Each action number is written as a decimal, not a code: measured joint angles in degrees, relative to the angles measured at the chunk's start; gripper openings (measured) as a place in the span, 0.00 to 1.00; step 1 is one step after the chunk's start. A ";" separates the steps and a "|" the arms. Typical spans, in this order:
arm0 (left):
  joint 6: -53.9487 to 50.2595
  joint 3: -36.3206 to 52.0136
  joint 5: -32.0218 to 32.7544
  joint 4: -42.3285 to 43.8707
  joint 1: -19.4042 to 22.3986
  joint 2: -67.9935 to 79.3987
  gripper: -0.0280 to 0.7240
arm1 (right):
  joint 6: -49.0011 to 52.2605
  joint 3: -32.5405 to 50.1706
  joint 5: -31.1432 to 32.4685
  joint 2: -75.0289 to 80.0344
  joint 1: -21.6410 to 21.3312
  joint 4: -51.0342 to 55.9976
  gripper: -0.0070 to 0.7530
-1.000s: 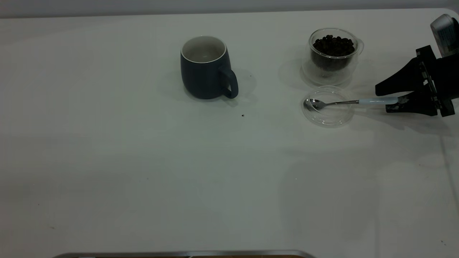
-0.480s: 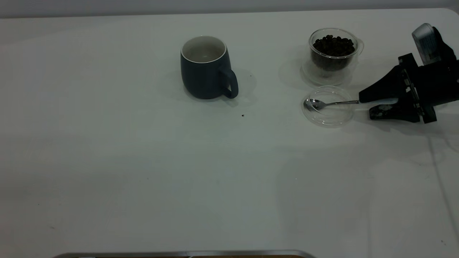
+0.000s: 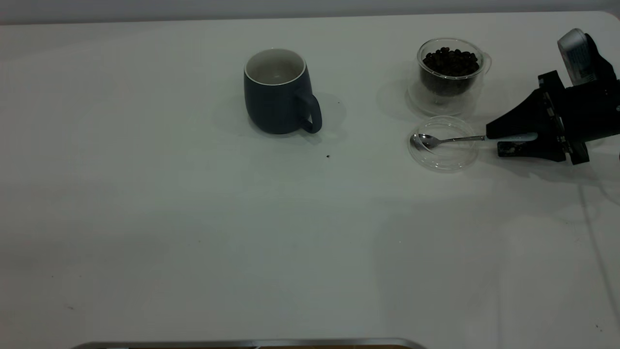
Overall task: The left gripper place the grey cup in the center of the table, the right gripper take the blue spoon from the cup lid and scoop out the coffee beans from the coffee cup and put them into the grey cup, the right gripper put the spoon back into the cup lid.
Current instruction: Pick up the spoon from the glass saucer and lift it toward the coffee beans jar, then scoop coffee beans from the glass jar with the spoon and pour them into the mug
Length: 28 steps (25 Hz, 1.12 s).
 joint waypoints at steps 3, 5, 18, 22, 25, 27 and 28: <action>0.00 0.00 0.00 0.00 0.00 0.00 0.70 | 0.00 -0.02 0.00 0.00 0.00 -0.17 0.43; 0.00 0.00 0.00 0.00 0.00 0.00 0.70 | 0.00 -0.02 0.16 0.00 0.00 -0.53 0.34; -0.07 0.00 0.00 0.00 0.00 0.00 0.70 | -0.05 -0.20 5.70 -4.05 -0.32 -6.88 0.14; -0.07 0.00 0.00 0.00 0.00 0.00 0.70 | 0.85 -0.20 9.03 -8.45 -1.85 -8.15 0.14; -0.07 0.00 0.00 0.00 0.00 0.00 0.70 | 1.37 -0.27 10.78 -12.16 -2.55 -8.69 0.14; -0.07 0.00 0.00 0.00 0.00 0.00 0.70 | 2.57 -1.82 11.34 -14.16 -2.66 -8.83 0.14; -0.07 0.00 0.00 0.00 0.00 0.00 0.70 | 3.59 -2.96 11.47 -14.68 -2.66 -8.77 0.14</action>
